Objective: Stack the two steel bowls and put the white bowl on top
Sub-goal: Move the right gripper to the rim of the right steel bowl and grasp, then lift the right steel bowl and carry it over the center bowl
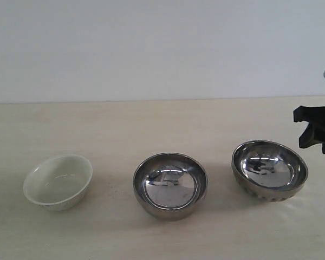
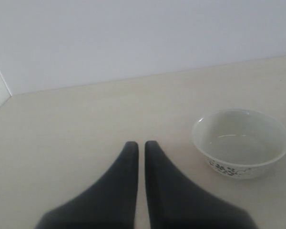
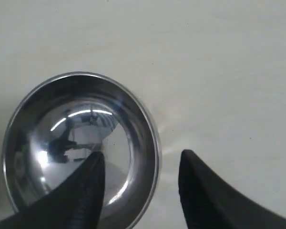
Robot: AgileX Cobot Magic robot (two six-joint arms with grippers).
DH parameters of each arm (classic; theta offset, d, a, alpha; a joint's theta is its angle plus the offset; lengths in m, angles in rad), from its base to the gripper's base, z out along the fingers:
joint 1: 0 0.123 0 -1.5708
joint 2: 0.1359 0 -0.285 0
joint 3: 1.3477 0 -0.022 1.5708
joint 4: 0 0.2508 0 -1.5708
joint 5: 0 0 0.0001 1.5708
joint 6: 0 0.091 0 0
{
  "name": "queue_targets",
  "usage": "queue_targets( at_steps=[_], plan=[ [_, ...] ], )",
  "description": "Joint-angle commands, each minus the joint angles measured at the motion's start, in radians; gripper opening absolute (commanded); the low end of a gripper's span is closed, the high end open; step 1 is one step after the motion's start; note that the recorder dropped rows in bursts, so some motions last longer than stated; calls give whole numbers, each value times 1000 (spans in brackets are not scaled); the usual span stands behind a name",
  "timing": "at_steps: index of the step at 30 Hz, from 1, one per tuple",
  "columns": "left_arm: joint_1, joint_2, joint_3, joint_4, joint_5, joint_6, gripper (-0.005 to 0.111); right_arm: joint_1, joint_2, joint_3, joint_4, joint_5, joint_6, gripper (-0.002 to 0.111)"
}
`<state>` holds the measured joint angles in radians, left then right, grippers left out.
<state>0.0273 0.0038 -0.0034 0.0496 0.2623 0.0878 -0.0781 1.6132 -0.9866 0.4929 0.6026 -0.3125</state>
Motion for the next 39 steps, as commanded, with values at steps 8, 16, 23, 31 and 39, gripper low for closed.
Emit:
queue_targets(
  at_steps=[8, 16, 23, 31, 39],
  plan=[
    [3, -4, 3, -8, -8, -10, 4, 8, 120, -3, -6, -59, -16, 43],
    [3, -4, 3, -8, -6, -10, 4, 30, 182, -3, -5, -101, -14, 43],
    [3, -4, 3, -8, -4, -10, 4, 30, 220, -3, -5, -116, -16, 41],
    [3, -4, 3, -8, -6, -10, 4, 30, 247, -3, 2, -109, -58, 0],
    [3, -4, 3, -8, -6, -10, 4, 30, 110, -3, 50, -77, -53, 0]
  ],
)
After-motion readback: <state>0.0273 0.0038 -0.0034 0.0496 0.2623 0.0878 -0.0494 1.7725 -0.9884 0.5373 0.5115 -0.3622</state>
